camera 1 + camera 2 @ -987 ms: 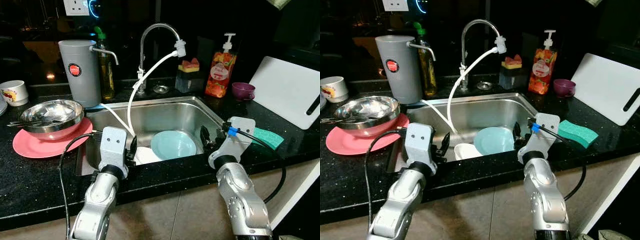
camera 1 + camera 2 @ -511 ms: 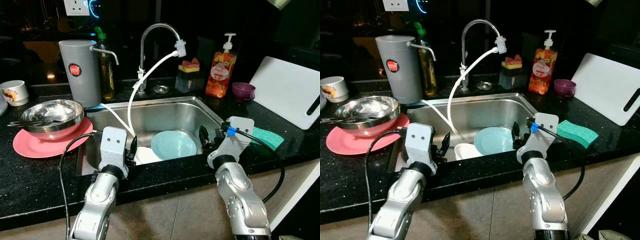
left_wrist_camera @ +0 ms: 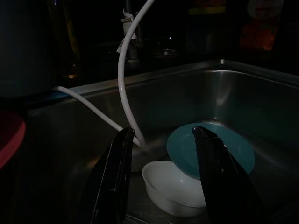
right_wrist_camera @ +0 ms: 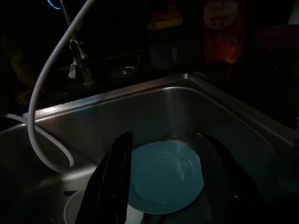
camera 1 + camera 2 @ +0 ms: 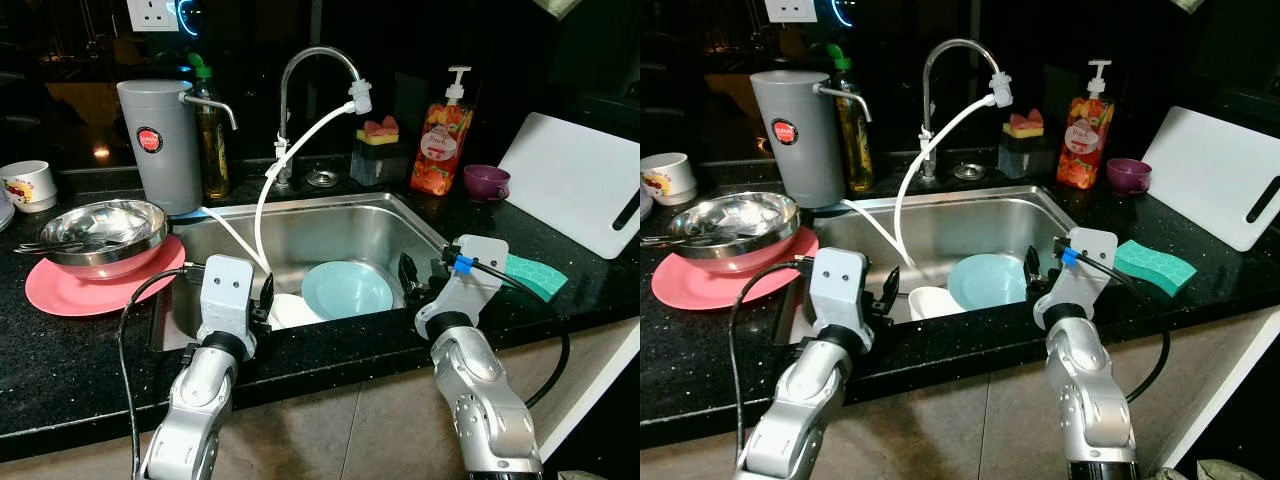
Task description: Kitchen organization
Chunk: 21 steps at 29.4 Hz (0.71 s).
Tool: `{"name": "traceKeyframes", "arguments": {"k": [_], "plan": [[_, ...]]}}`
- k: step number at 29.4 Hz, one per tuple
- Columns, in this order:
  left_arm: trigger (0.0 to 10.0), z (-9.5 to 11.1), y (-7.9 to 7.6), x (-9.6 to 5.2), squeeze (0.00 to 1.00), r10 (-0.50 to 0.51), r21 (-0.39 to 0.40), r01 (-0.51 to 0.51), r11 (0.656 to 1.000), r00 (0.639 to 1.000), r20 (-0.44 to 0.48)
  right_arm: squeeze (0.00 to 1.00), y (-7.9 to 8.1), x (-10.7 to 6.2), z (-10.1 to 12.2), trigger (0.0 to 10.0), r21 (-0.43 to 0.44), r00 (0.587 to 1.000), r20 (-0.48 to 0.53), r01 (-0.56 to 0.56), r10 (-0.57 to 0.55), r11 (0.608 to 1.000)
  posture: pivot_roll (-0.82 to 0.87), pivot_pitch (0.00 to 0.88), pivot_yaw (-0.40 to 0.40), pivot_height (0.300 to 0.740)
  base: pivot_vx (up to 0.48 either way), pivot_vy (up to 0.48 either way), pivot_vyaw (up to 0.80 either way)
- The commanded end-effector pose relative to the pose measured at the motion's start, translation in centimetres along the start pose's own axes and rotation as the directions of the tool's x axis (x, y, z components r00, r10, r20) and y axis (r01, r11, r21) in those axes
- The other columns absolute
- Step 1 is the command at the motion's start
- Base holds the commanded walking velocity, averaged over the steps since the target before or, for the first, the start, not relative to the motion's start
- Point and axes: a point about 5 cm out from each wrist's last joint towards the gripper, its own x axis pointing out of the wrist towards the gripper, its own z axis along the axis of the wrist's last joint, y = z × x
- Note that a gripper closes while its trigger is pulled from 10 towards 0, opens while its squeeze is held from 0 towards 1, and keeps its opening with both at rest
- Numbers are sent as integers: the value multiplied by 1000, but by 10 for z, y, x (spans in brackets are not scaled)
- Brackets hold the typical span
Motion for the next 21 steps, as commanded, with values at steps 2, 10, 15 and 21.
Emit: {"name": "traceKeyframes", "arguments": {"k": [2,10,15,21], "plan": [[10000,-1,-1,0,0,0,1,0,1000,1000,-8,0,-2,-1,-1,10000,10,1000,-4,10,-10,1000,78,59,-46,740,0,0,0],[10000,-1,-1,1,0,1,0,-1,1000,1000,-6,0,-2,0,0,10000,9,1000,0,10,-10,1000,82,57,-49,740,0,0,0],[10000,-2,0,0,0,12,-29,-13,999,1000,-29,0,-2,0,1,10000,9,1000,3,9,-9,1000,84,58,-45,740,0,0,0],[10000,11,17,6,0,36,37,-34,999,998,-41,0,-6,-1,1,10000,4,1000,0,23,-23,1000,83,54,-41,740,0,0,0]]}}
